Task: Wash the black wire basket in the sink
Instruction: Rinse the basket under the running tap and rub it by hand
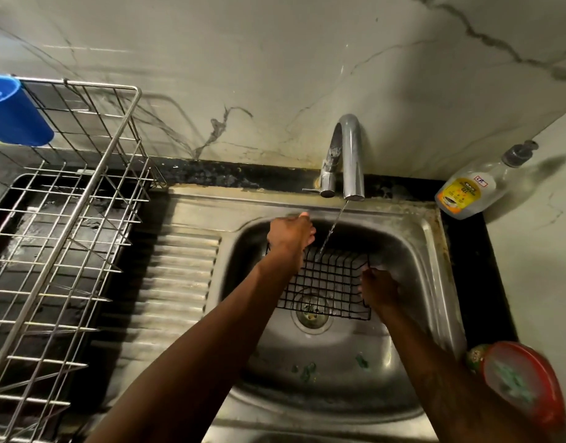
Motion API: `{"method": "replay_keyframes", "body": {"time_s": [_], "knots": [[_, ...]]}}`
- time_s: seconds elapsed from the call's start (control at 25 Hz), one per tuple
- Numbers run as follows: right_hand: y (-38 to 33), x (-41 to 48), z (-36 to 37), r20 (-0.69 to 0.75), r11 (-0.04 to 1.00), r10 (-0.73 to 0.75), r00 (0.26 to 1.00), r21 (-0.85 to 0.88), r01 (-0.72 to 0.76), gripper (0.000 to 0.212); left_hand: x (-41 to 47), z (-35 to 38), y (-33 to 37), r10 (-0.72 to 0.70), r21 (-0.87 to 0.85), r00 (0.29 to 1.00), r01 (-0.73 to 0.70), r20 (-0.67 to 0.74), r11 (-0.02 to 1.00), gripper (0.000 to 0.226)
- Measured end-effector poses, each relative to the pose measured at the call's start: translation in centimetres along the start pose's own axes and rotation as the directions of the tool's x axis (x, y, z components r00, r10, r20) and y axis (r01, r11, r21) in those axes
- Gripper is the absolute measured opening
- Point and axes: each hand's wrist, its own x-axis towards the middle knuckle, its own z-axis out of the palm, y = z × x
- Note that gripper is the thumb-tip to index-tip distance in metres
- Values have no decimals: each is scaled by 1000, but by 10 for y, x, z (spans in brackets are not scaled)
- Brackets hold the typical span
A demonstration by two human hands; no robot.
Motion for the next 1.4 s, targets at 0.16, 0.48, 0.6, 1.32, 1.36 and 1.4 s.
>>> {"method": "replay_keyframes", "body": {"time_s": [0.16,0.48,0.6,1.32,1.36,1.4], "knots": [[-4,20,5,1,1000,16,1000,6,-16,36,4,12,7,14,-99,999,-9,52,995,8],[-12,5,4,-139,974,-167,976,-174,142,29,-7,32,29,56,-307,998,-46,21,951,5],[-21,0,9,-200,951,-282,938,-190,245,37,-3,34,26,176,-177,983,-181,-47,967,6],[-54,-55,-24,-166,887,-462,871,-90,453,43,-35,13,-12,448,722,856,-480,260,499,5],[-56,-59,-27,-161,891,-454,877,-108,441,42,-38,14,-17,422,727,867,-467,265,504,5],[-56,-65,-32,-173,894,-448,877,-116,433,42,-42,15,-21,408,725,868,-471,282,502,6]]}}
